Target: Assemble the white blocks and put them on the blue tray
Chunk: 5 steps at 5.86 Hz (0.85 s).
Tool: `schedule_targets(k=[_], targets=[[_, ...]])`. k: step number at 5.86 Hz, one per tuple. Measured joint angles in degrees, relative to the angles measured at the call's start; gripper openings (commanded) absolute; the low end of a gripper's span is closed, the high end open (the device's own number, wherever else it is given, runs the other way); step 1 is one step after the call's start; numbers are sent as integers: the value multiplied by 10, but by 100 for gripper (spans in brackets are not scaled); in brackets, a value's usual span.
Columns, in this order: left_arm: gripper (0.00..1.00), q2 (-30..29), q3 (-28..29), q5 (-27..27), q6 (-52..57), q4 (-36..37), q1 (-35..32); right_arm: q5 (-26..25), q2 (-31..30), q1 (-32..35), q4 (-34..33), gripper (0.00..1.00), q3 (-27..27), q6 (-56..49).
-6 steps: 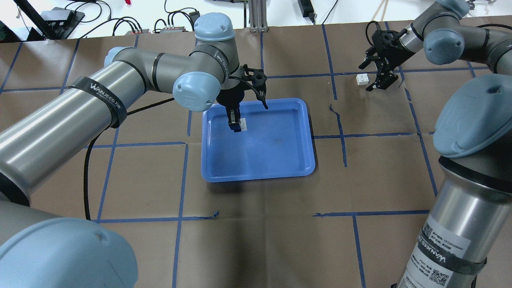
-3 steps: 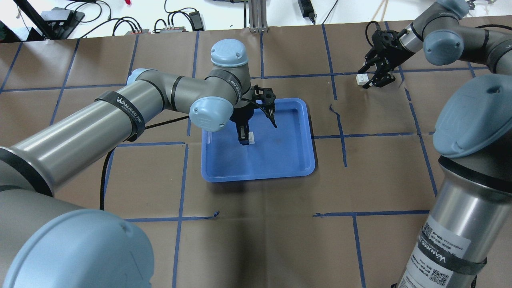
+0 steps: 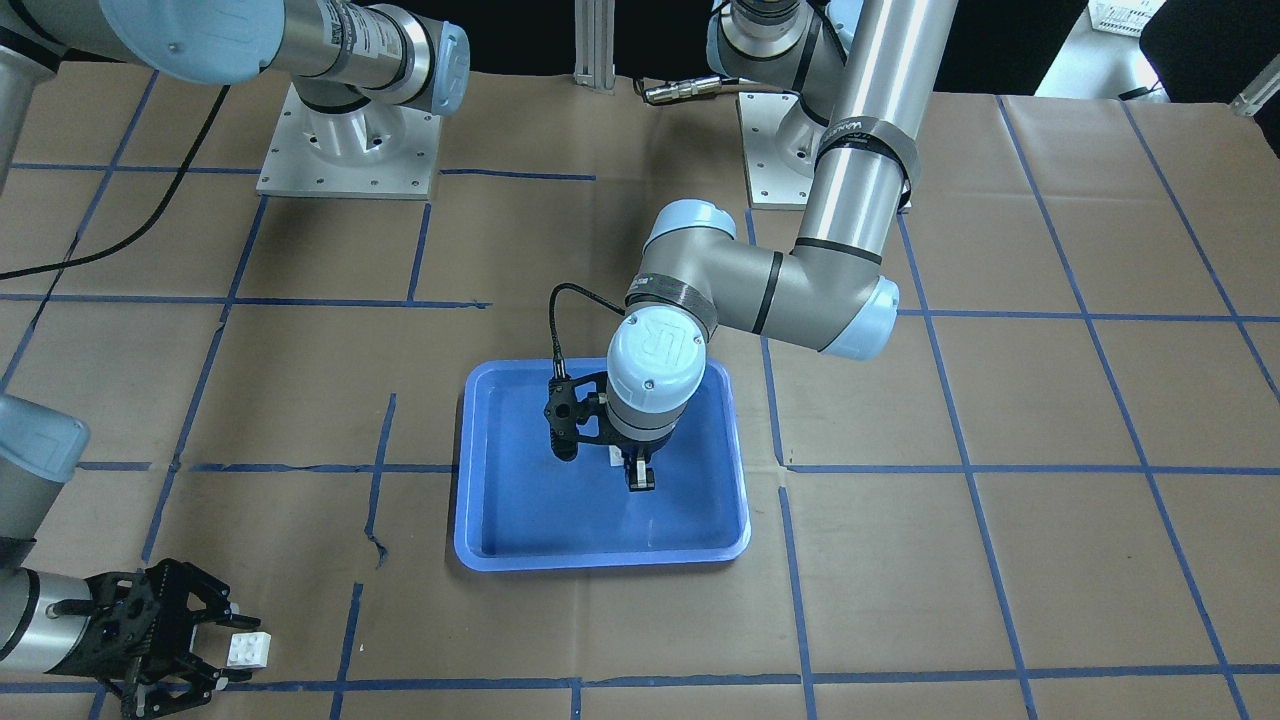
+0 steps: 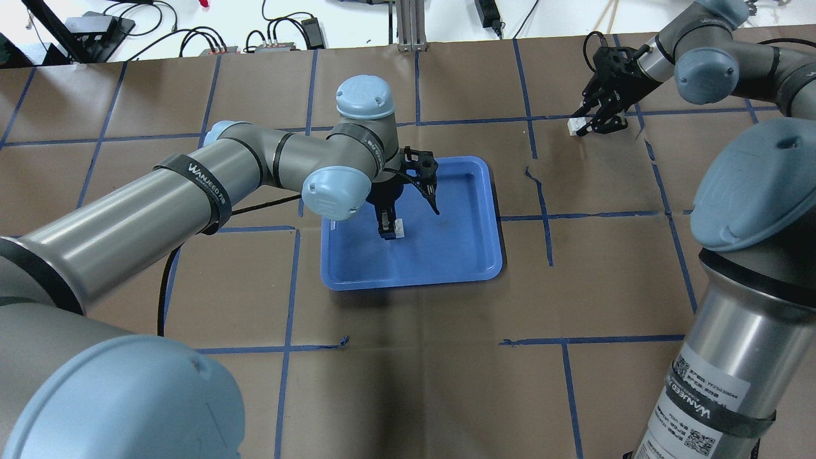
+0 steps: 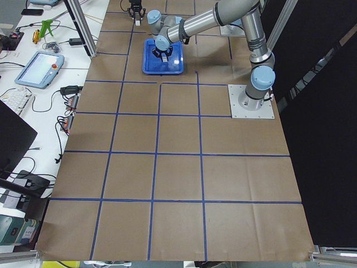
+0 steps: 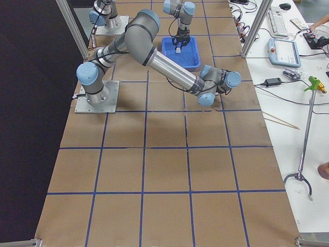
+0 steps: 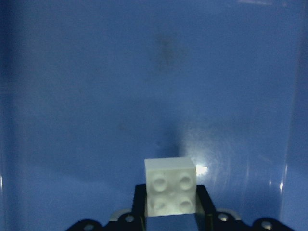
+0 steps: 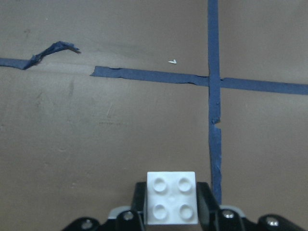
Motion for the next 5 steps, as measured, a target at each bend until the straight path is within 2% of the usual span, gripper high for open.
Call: schedule_targets(k=[1,2,4,5], targets=[[72,0,-1,0,1,0,0,0,-1,0,0,31,0,0],[80,1,-1,1,1,0,0,0,-3,0,0,31,-2,2],[86,11,0,3,2,-3,0,-2,-13,0,3,30,-8,16],[93,22,3,3,1,-6,1,-4,-28,0,9,30,-7,33]])
